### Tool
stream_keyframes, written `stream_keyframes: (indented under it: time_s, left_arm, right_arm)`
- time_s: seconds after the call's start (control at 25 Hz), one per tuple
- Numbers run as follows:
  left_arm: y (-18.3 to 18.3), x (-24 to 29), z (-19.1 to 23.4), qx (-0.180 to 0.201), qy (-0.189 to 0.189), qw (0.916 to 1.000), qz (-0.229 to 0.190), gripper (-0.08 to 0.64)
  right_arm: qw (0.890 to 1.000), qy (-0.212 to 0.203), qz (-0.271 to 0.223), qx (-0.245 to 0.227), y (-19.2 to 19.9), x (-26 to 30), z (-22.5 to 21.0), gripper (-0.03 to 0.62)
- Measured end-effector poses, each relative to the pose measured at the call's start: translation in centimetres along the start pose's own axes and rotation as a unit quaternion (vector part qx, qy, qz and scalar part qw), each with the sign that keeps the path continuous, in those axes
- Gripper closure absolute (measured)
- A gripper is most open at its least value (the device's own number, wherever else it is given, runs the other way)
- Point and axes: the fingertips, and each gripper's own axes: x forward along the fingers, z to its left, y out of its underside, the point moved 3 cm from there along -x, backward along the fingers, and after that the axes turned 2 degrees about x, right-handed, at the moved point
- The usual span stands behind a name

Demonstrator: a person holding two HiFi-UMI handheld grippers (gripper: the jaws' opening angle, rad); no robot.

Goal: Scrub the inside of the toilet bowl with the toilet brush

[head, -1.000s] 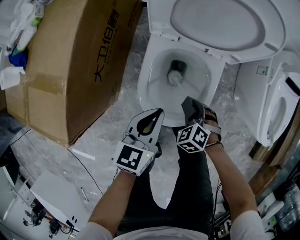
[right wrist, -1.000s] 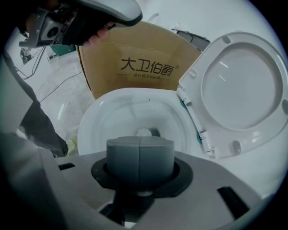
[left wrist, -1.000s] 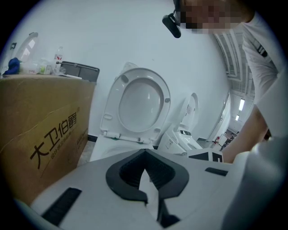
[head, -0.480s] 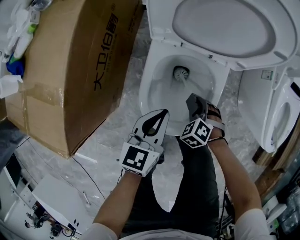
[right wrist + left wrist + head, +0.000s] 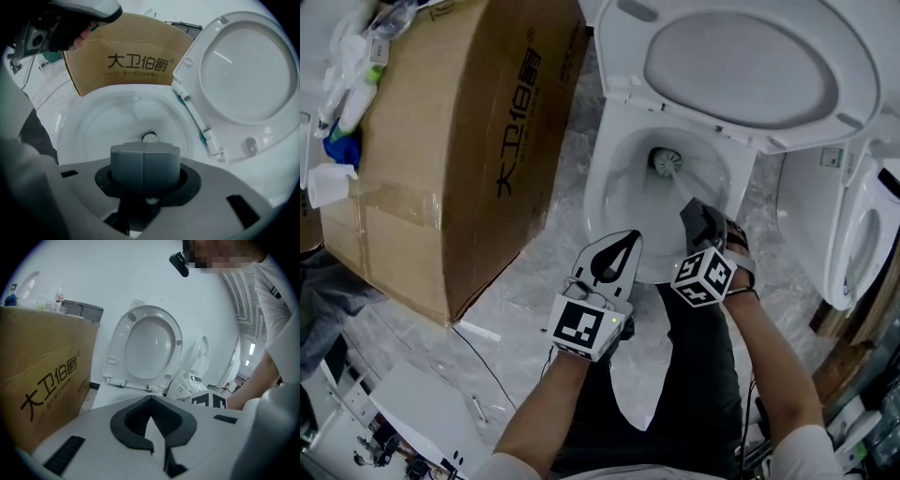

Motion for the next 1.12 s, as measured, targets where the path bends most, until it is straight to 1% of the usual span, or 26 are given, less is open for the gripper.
stream_keyframes:
  time_s: [0.2,0.36,0.44,0.52,0.6,0.76,0.88,1.12]
  left_arm:
    - [-1.8,-1.2,-2.0,0.003,0.014,0.9998,0.014,0.552]
    - [-3.7,-2.6,-4.0,0.007,0.027,0.9995,0.016,0.552]
    - [-4.6,-3.4,-5.0,0.008,0.032,0.9993,0.019,0.552]
    - [-5.8,-4.2,-5.8,0.017,0.039,0.9988,0.023,0.552]
    - [-7.1,-5.1,-6.8,0.031,0.049,0.9979,0.028,0.552]
    - [-10.4,-7.9,-9.1,0.055,0.070,0.9953,0.038,0.552]
    - [-13.2,-10.5,-11.1,0.067,0.081,0.9936,0.041,0.552]
    - [-18.3,-14.7,-14.3,0.051,0.079,0.9953,0.024,0.552]
  right_arm:
    - [0.999,-0.011,-0.009,0.053,0.2,-4.6,-0.8,0.437]
    - [0.997,-0.008,-0.015,0.077,0.7,-8.5,-1.2,0.437]
    - [0.995,-0.015,-0.019,0.101,1.0,-10.5,-1.2,0.437]
    - [0.988,-0.032,-0.032,0.145,1.0,-12.5,-1.3,0.437]
    - [0.979,-0.053,-0.046,0.194,1.0,-14.7,-1.3,0.437]
    - [0.960,-0.068,-0.080,0.261,0.5,-20.5,-1.7,0.437]
    - [0.949,-0.069,-0.101,0.292,0.2,-25.5,-2.6,0.437]
    - [0.931,-0.052,-0.139,0.333,-0.7,-34.6,-4.1,0.437]
